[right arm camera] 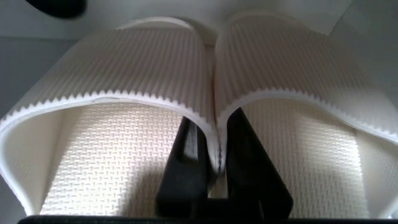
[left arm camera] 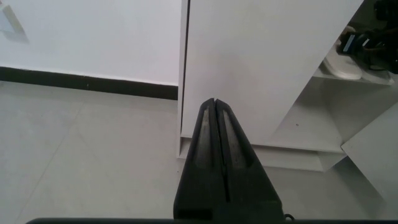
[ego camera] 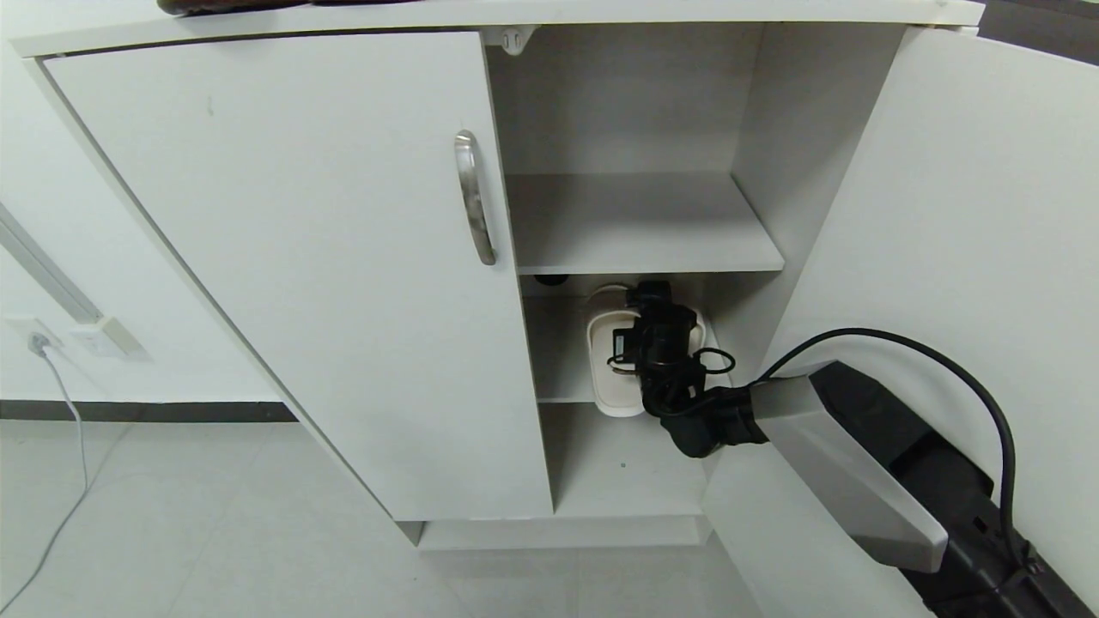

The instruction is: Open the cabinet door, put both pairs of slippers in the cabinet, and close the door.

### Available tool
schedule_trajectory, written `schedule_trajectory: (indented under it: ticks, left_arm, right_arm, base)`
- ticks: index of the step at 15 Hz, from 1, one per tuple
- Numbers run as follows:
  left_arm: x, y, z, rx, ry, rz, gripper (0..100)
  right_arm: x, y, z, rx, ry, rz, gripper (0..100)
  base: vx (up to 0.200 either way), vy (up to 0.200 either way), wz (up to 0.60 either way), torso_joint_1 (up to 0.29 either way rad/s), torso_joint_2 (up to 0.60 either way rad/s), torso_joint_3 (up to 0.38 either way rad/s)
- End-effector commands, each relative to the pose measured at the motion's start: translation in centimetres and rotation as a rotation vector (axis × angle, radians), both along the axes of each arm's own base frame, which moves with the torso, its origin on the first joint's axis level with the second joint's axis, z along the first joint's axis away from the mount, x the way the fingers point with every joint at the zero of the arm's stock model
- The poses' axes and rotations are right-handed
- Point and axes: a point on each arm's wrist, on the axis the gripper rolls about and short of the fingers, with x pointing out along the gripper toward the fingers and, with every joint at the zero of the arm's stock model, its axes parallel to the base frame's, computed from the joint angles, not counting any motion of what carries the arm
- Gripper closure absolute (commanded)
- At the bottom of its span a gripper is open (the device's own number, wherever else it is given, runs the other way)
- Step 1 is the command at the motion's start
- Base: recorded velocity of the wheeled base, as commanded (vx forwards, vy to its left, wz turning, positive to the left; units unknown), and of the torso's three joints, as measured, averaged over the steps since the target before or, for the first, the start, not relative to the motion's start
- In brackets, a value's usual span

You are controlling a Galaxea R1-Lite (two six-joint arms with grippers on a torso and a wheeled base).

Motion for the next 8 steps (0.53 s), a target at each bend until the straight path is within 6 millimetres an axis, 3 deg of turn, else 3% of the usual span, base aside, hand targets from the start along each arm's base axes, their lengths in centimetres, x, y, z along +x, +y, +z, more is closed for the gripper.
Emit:
schedule_trajectory:
  ticks: [1, 6, 7, 8]
  left_arm:
    - [0.00, 0.00, -0.01, 0.000, 0.001, 0.001, 100]
    - [0.00, 0.00, -0.01, 0.000, 0.001, 0.000, 100]
    - [0.00, 0.00, -0.01, 0.000, 0.001, 0.001, 100]
    - [0.00, 0.00, 0.01, 0.000, -0.001, 0.001, 100]
  right_arm:
    - [0.23, -0.15, -0.61, -0.005, 0.008, -0.004, 100]
    - [0.29, -0.12, -1.02, -0.006, 0.016, -0.004, 100]
    - [0.28, -0.13, -1.07, -0.007, 0.018, -0.005, 0]
    - [0.27, -0.13, -1.12, -0.008, 0.020, -0.005, 0]
  base:
    - [0.000, 0.000, 0.00, 0.000, 0.00, 0.000]
    - [0.000, 0.000, 0.00, 0.000, 0.00, 0.000]
    - [0.000, 0.000, 0.00, 0.000, 0.00, 0.000]
    - [0.000, 0.000, 0.00, 0.000, 0.00, 0.000]
